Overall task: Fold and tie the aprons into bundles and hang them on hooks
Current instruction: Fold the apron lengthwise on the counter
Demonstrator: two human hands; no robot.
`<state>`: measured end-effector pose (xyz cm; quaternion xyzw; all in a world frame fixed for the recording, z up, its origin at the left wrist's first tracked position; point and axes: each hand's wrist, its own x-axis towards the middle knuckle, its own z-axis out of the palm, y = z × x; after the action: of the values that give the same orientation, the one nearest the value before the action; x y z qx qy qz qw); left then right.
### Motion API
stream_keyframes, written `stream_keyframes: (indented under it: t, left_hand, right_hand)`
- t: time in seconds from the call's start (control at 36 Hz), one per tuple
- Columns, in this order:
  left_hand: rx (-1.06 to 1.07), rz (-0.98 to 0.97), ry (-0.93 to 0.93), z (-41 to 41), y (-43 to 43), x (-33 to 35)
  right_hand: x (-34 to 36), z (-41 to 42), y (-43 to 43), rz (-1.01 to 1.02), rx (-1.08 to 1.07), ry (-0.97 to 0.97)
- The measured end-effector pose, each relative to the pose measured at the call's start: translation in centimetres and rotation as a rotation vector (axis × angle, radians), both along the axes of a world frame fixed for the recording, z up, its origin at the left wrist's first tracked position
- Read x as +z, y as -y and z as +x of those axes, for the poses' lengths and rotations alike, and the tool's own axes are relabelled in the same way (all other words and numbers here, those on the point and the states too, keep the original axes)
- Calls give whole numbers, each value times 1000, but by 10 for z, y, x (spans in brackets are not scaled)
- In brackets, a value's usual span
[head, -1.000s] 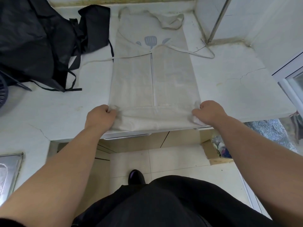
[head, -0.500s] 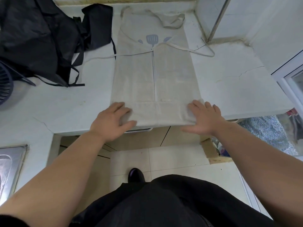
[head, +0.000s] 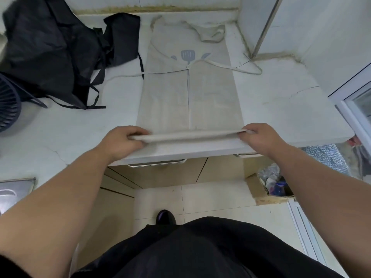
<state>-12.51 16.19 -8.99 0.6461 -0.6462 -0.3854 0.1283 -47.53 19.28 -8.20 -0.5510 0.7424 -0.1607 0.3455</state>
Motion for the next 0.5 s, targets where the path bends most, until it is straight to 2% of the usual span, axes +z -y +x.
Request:
stream_keyframes:
  t: [0.08,0.19,0.39,0.5]
  left_hand:
    - [140,56,-169,1,9,3]
    - [236,95,-283,-3,17,0]
    - [330,33,-121,-8,31,-21]
    - [277,-18,35,-13,37,-25]
  right_hand:
    - [2,1,5,9,-110,139]
    - [-3,-1,14,19,-185,168]
    - [-18,-5,26,19,-211,74]
    - [-27,-3,31,28,-131,-99]
